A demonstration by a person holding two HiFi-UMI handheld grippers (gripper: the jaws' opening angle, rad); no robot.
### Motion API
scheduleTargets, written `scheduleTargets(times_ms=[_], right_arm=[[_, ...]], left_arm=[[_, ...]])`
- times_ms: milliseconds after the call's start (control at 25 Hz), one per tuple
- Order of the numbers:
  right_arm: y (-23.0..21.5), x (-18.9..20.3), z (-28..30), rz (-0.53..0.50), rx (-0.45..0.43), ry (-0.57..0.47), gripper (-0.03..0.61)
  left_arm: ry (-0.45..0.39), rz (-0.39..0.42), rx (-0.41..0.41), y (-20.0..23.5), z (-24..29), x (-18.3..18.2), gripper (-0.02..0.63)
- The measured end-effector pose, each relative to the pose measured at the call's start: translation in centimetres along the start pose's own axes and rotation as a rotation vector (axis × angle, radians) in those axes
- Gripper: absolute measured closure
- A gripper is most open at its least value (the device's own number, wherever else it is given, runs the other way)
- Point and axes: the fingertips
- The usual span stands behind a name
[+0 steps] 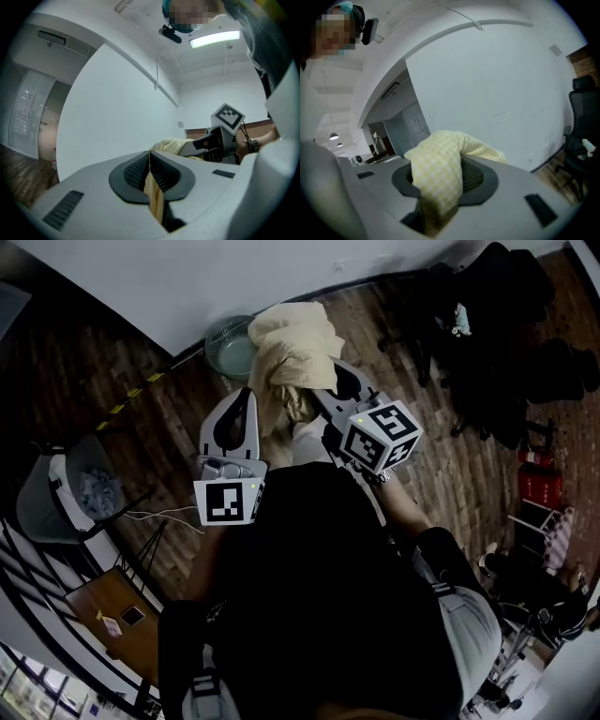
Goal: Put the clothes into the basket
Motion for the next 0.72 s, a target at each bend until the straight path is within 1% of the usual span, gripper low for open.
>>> scheduleTargets(times_ms=[120, 280, 440, 600, 720], right_arm=[[-3.4, -0.3, 3.0, 0.005, -0.043, 0.045, 0.422], [-6.7, -0.6, 6.7, 0.010, -0.110, 0.109, 0.422], [-9.8, -1.8, 10.4, -0.005, -0.166, 0.140, 0.420], [-12.2, -2.3, 13.3, -0.030, -0.218, 0.166, 0.420], [-13.8, -2.0, 15.2, -0.028, -0.245, 0.194, 0.420]], left_arm=[[0.020, 0.003, -0.058, 0.7, 3.0, 0.7, 0.598], [0.051, 0.011, -0.168, 2.1, 5.9, 1.6, 0.600], [0.051, 0.039, -0.250, 3.3, 9.2, 1.9, 0.599], [0.059, 0.034, -0.344, 3.9, 11.2, 2.8, 0.599], [0.069, 0.024, -0.400, 4.0, 12.3, 3.8, 0.599]])
Point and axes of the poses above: the fingertips, and each gripper's own axes: z forward along the fingers, y to its left, x out of its underside, and after that the axes turned 9 degrees about -y, right-handed
